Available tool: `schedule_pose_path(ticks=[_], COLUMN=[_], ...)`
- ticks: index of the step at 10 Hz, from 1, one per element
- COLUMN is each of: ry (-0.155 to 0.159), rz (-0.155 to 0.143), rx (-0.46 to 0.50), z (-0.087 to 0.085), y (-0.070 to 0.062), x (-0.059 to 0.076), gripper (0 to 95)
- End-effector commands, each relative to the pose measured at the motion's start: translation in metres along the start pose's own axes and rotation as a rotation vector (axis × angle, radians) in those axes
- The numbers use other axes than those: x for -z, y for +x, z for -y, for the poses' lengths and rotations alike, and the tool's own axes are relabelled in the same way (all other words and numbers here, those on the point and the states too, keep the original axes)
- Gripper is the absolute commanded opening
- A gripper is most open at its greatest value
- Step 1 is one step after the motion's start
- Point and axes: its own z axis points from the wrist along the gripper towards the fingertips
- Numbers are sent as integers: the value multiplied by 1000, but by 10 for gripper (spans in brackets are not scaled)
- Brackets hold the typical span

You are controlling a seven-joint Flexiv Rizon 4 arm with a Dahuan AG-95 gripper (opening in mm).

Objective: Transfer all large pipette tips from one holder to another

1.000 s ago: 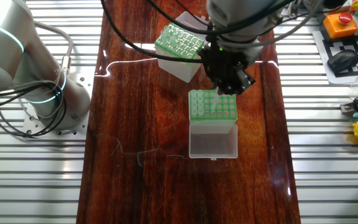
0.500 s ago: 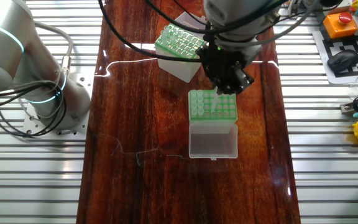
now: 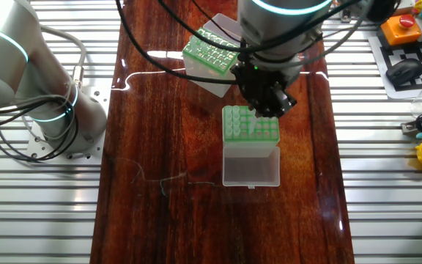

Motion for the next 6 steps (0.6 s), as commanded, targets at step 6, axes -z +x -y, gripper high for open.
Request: schedule_pose_path(ticks=[6], ry=[-16], rz=[-1], rx=[-9], z=[-6], y=[-9], x=[3], gripper=[570])
